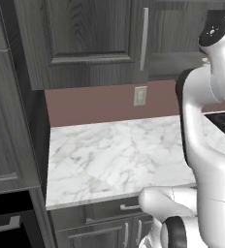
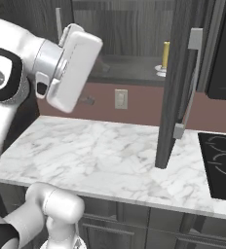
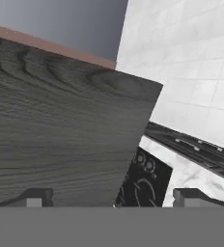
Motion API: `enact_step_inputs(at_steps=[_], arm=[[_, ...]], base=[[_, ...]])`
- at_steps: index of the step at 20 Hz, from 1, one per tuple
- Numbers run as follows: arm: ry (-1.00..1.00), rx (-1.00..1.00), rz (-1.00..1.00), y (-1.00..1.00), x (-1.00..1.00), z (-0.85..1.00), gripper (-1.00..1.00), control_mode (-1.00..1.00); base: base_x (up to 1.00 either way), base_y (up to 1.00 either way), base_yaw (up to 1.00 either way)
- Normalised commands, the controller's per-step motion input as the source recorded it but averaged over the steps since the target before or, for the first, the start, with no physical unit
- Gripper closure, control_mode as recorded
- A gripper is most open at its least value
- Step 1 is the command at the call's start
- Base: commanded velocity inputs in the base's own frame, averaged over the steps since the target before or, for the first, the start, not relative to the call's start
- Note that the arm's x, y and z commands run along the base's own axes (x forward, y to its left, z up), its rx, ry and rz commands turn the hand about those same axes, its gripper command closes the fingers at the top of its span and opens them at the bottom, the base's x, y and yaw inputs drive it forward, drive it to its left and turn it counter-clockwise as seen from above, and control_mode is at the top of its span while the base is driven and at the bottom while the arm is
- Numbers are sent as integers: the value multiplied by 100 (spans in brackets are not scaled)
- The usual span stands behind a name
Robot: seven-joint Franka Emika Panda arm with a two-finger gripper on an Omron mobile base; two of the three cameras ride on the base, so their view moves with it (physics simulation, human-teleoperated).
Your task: Get the candle and the liquor from the cabinet and move them to the dining counter.
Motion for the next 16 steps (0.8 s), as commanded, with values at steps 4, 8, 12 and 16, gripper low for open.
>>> enact_step_inputs(at_steps=[4, 8, 12, 16], arm=[[17, -13, 49, 62, -18, 0, -100, -100], [20, -13, 56, 53, -22, 4, -100, -100], [18, -16, 62, 54, -21, 7, -100, -100], [21, -21, 63, 51, -17, 5, -100, -100]], base=[[0, 0, 0], [0, 0, 0], [0, 0, 0], [0, 0, 0]])
